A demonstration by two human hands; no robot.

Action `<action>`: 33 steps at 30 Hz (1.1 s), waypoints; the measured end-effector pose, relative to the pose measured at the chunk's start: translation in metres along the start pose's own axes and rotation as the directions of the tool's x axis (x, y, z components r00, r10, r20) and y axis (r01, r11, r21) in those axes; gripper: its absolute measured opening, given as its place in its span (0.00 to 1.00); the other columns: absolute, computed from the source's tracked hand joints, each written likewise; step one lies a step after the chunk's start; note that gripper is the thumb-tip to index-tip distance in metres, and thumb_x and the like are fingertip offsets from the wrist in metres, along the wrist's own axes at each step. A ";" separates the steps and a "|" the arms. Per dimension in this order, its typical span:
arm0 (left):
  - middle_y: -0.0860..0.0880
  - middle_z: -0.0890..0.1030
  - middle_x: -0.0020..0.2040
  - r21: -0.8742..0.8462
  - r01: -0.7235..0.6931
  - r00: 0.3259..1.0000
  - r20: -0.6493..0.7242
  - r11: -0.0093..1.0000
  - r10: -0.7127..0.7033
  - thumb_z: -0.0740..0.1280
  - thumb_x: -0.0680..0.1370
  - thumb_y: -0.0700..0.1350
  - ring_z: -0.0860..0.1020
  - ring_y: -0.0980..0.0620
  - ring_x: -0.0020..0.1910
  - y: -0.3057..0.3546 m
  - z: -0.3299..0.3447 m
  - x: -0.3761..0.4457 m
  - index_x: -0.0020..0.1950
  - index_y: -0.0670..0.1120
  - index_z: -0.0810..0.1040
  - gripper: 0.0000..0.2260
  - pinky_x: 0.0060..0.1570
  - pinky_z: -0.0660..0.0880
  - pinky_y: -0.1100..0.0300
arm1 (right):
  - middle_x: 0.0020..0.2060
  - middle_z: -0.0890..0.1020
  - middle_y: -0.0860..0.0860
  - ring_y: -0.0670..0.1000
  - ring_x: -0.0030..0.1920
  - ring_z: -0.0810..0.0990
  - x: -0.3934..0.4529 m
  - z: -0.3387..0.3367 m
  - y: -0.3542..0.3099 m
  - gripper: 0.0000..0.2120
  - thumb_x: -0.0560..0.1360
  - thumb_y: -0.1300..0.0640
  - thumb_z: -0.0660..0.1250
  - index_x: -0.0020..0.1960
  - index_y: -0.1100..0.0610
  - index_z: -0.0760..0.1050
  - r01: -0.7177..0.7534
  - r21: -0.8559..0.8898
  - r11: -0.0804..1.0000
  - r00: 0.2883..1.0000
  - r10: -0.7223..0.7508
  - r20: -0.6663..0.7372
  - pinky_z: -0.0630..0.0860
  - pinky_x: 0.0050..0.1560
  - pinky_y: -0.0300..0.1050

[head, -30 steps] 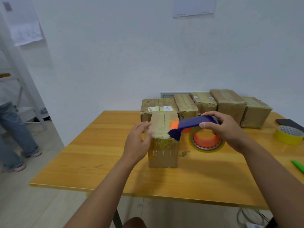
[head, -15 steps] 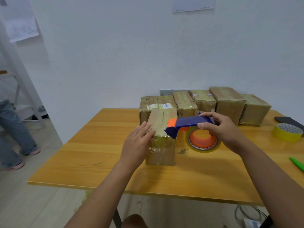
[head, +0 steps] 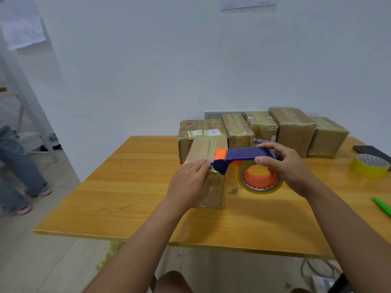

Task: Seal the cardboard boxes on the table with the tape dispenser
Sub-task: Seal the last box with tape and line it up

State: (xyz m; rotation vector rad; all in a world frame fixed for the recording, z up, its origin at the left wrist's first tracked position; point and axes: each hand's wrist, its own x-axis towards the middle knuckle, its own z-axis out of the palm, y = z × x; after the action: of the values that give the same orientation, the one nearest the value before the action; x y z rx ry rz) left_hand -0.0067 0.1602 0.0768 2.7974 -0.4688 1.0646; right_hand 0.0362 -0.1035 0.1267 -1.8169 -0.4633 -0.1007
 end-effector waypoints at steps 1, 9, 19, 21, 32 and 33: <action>0.50 0.81 0.62 -0.013 0.006 1.000 -0.004 1.000 -0.006 0.61 0.80 0.52 0.79 0.50 0.60 0.000 0.001 0.001 0.65 0.47 0.78 0.17 0.55 0.75 0.57 | 0.56 0.78 0.49 0.51 0.52 0.79 0.000 0.001 0.001 0.22 0.66 0.44 0.72 0.58 0.44 0.75 -0.001 -0.006 1.000 1.000 0.001 0.004 0.75 0.44 0.42; 0.47 0.83 0.58 0.019 0.014 1.000 0.023 1.000 -0.014 0.75 0.73 0.43 0.81 0.46 0.54 0.001 0.001 0.001 0.64 0.50 0.79 0.20 0.50 0.78 0.53 | 0.55 0.79 0.49 0.52 0.50 0.81 -0.011 -0.041 0.014 0.21 0.65 0.41 0.72 0.57 0.40 0.76 -0.041 -0.033 0.999 0.999 0.041 -0.002 0.77 0.40 0.40; 0.50 0.66 0.76 0.032 -0.016 0.986 0.169 0.999 0.010 0.66 0.80 0.51 0.63 0.49 0.75 0.023 0.005 0.008 0.76 0.49 0.63 0.27 0.73 0.56 0.57 | 0.56 0.77 0.44 0.49 0.54 0.78 -0.018 -0.042 0.017 0.20 0.65 0.40 0.72 0.56 0.37 0.74 0.003 -0.081 0.997 1.000 -0.001 0.024 0.76 0.45 0.41; 0.51 0.74 0.69 0.023 -0.004 0.988 0.154 1.000 0.001 0.65 0.79 0.55 0.72 0.49 0.67 0.023 0.003 0.007 0.74 0.52 0.68 0.24 0.65 0.69 0.54 | 0.57 0.77 0.44 0.49 0.54 0.78 -0.019 -0.043 0.016 0.22 0.64 0.40 0.72 0.57 0.37 0.74 0.010 -0.067 0.998 0.999 -0.007 0.035 0.76 0.44 0.40; 0.49 0.81 0.61 0.016 0.017 0.998 0.055 1.000 -0.018 0.71 0.76 0.51 0.78 0.46 0.58 0.021 0.015 0.007 0.66 0.52 0.77 0.19 0.55 0.74 0.52 | 0.59 0.78 0.44 0.49 0.57 0.78 -0.018 -0.059 0.022 0.33 0.59 0.35 0.73 0.63 0.40 0.75 0.003 -0.103 0.995 0.992 0.010 0.125 0.76 0.45 0.37; 0.50 0.80 0.61 0.018 0.019 0.998 0.056 1.000 -0.020 0.71 0.76 0.51 0.78 0.47 0.58 0.022 0.015 0.007 0.66 0.52 0.77 0.19 0.56 0.73 0.52 | 0.58 0.78 0.43 0.48 0.56 0.78 -0.015 -0.059 0.018 0.31 0.61 0.36 0.73 0.63 0.41 0.75 0.004 -0.125 0.992 0.991 0.013 0.134 0.76 0.44 0.36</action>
State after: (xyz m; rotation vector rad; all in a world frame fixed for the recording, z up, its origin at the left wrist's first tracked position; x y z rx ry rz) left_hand 0.0006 0.1345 0.0706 2.8472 -0.4389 0.9938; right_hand 0.0386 -0.1673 0.1230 -1.9553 -0.5590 -0.0036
